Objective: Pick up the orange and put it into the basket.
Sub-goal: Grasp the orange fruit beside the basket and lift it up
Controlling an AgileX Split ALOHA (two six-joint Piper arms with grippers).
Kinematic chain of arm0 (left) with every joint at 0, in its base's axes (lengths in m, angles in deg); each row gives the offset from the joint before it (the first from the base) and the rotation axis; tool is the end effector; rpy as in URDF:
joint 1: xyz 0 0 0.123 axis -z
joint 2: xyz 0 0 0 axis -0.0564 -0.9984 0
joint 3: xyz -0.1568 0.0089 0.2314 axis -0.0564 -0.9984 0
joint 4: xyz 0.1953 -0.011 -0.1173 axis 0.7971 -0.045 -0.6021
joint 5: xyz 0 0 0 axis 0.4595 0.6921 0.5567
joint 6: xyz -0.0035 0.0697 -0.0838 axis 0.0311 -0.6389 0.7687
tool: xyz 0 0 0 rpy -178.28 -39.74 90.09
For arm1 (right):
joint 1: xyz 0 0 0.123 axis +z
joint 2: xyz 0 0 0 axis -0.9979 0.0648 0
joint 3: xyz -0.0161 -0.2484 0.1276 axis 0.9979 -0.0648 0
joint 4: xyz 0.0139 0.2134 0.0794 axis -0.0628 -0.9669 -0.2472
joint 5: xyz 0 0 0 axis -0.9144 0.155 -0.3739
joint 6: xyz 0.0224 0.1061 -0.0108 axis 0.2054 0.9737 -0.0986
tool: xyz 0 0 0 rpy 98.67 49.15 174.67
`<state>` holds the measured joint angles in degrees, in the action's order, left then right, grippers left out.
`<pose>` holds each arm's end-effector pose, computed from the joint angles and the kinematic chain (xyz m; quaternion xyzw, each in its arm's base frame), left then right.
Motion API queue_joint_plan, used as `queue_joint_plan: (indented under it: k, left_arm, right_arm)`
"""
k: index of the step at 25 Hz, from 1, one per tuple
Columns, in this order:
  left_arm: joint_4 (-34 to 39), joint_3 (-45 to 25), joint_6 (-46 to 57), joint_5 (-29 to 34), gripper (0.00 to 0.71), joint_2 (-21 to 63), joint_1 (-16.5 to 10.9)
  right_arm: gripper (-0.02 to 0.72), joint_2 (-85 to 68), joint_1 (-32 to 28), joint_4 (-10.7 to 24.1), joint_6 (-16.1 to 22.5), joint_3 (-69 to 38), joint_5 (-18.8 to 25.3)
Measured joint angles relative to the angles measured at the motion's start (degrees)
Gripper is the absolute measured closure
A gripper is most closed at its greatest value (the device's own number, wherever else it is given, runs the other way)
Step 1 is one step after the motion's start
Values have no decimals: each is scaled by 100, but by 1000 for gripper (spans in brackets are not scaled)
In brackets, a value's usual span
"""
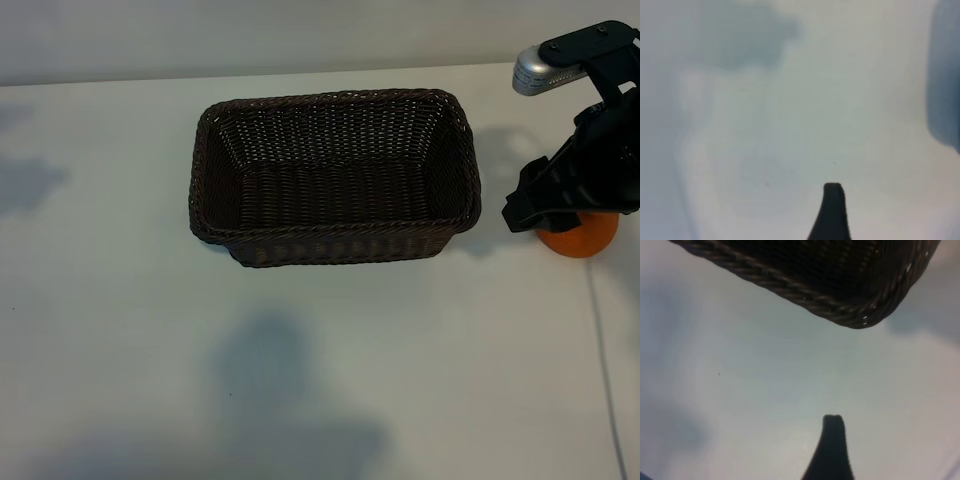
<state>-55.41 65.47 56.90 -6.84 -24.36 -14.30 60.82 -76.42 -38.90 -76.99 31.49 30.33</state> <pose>0.2384 0.0282 0.3513 -0.0675 0.9468 -0.0503 0.3106 0.2510 0.0679 0.2700 -0.1422 0.9616 0.1181 0.2030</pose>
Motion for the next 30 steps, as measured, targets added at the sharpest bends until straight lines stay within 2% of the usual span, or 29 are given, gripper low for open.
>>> queue_joint_plan:
  k: [4,7,14,17,20,22,24,28,30]
  left_arm:
    - [-5,-59,-43,28,100,1066,-11]
    - [-57,-349,-168,21,107,1984,-11]
    - [-81,-1674,-264,-128,113,4147,-11]
    - [-142,-2369,-272,-439,114,4977,-11]
    - [-276,-3092,-308,-726,114,5534,107]
    - [-288,-3533,-365,-749,114,5834,262]
    - [-287,-3829,-404,-740,114,6169,372]
    - [-305,-4150,-409,-727,114,7061,414]
    - [-327,-4219,-409,-605,114,7257,432]
  right_arm:
    - [109,0,0,0,0,0,-6]
    - [109,0,0,6,0,0,-61]
    - [109,0,0,0,18,0,-367]
    - [109,0,0,-3,23,0,-405]
    - [109,0,0,32,44,0,-441]
    - [109,0,0,192,223,0,-532]
    - [109,0,0,516,584,0,-659]
    - [109,59,-90,1203,1318,7,-799]
    - [109,190,-257,1362,1440,61,-781]
